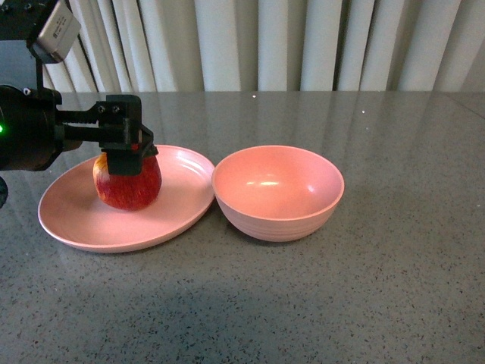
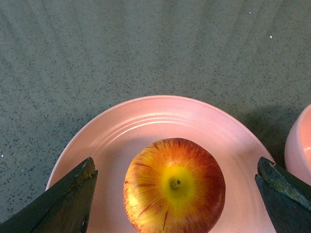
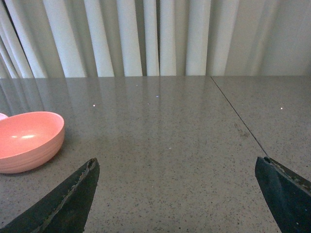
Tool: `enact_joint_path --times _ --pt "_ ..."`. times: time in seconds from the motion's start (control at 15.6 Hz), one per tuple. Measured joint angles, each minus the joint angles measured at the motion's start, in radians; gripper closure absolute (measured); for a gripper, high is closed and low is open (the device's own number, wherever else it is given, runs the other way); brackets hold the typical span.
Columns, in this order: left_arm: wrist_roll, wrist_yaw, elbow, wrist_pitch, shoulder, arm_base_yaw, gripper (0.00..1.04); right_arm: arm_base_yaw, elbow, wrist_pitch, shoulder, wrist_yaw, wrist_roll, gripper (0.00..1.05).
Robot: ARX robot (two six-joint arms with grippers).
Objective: Move apple from plate to bowl
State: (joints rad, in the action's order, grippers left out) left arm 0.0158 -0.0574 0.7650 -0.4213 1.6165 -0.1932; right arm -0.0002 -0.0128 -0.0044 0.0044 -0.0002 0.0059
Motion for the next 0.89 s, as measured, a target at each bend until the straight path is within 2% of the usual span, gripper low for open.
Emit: enact_joint_path --times 0.58,0.64,0.7,0.77,0.89 --pt "0.030 0.016 0.037 0.010 0.139 -0.011 0.07 0.000 0.000 0.000 0.000 0.000 0.000 0.07" --pt "0.030 0.031 0.037 0.006 0.139 -0.014 0.14 0.000 0.000 0.000 0.000 0.000 0.000 0.07" --pt "0.028 0.033 0.037 0.005 0.138 -0.014 0.28 0.000 0.000 0.000 0.000 0.000 0.000 0.07" --pt "0.024 0.038 0.038 0.010 0.133 -0.015 0.34 0.000 0.000 0.000 0.000 0.000 0.000 0.07" --pt "0.011 0.051 0.039 0.028 0.111 -0.015 0.37 0.000 0.000 0.000 0.000 0.000 0.000 0.07"
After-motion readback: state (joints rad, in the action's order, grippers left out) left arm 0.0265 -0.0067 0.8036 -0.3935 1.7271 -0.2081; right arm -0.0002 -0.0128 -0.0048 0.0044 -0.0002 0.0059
